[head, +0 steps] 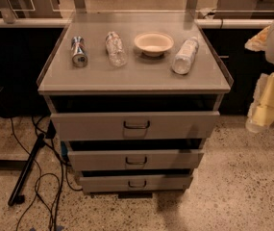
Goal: Open bottom drawer
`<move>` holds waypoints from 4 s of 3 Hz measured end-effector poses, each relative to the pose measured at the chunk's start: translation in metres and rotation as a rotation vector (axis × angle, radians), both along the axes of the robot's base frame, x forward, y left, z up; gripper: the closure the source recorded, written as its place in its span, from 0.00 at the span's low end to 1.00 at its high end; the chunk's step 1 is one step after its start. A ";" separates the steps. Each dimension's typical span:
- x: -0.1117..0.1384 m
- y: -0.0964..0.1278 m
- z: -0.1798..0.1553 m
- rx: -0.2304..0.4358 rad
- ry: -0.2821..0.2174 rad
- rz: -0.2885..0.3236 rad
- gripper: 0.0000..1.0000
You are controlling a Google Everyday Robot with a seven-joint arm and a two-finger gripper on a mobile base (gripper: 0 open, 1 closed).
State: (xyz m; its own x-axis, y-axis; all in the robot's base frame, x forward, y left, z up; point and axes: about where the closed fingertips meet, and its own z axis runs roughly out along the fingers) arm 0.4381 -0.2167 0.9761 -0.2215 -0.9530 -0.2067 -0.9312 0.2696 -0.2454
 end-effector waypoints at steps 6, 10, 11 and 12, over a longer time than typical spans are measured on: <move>-0.027 0.048 -0.206 -0.002 0.160 0.093 0.00; -0.027 0.079 -0.317 0.077 0.248 0.132 0.00; -0.033 0.098 -0.364 0.091 0.300 0.164 0.00; -0.023 0.116 -0.433 0.064 0.376 0.191 0.00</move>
Offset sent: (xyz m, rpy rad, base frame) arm -0.0303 0.0296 -0.1248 -0.0500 0.0536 0.0868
